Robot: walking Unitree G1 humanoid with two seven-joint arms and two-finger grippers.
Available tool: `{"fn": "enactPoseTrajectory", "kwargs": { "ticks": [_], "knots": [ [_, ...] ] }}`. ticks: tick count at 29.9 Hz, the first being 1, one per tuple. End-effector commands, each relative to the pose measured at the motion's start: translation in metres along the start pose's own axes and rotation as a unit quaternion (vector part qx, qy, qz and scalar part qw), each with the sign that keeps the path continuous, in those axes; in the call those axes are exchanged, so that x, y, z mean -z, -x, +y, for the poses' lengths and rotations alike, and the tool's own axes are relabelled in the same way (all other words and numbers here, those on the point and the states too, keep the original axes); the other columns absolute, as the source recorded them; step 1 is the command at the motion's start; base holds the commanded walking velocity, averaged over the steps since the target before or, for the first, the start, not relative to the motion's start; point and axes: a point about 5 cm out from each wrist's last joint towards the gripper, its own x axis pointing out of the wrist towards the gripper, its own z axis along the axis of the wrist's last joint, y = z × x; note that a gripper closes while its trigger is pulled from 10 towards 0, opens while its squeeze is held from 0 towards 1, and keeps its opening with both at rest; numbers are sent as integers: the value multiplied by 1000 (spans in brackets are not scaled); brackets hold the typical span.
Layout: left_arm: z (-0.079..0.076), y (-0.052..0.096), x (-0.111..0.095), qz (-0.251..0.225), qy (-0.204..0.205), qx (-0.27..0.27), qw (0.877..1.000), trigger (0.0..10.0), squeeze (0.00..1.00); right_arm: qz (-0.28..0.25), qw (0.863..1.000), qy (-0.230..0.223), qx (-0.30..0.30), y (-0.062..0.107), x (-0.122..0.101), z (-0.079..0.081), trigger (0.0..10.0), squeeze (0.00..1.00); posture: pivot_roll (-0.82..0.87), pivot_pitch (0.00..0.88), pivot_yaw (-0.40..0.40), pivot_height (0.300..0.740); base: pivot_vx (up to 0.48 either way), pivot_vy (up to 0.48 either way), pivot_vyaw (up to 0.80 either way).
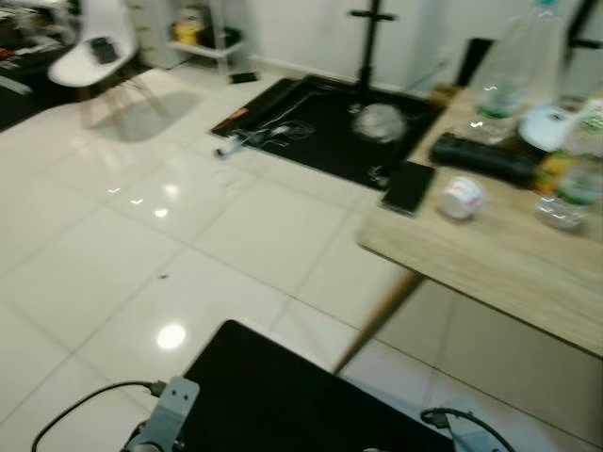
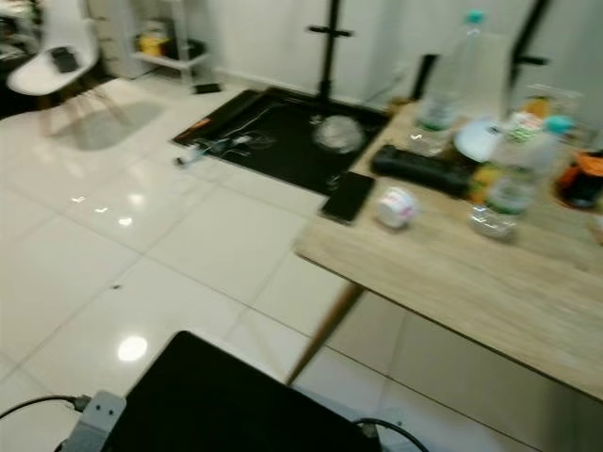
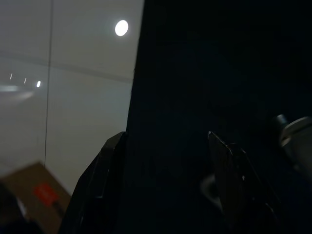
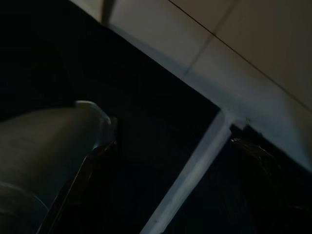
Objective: Restocking fridge
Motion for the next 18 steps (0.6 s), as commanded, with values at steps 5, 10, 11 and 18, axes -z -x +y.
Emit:
{"fn": "enactPoseTrajectory", "kwargs": {
  "ticks": [5,10,11,18],
  "knots": [
    [-11,2,9,16,6,24,1000,10000,0,2,1000,-5,5,0,2,-1,10000,0,71,0,1,706,0,0,-731],
    [-12,3,11,18,4,25,1000,10000,0,2,1000,-5,4,0,2,0,10000,0,71,0,2,706,0,0,-731],
    [-12,3,12,19,4,25,999,10000,0,2,1000,-5,4,0,2,0,10000,0,73,0,2,706,0,0,-731],
    [-12,4,15,25,6,25,999,10000,0,3,1000,-3,3,1,4,0,10000,0,77,0,1,706,0,0,-709]
  ]
}}
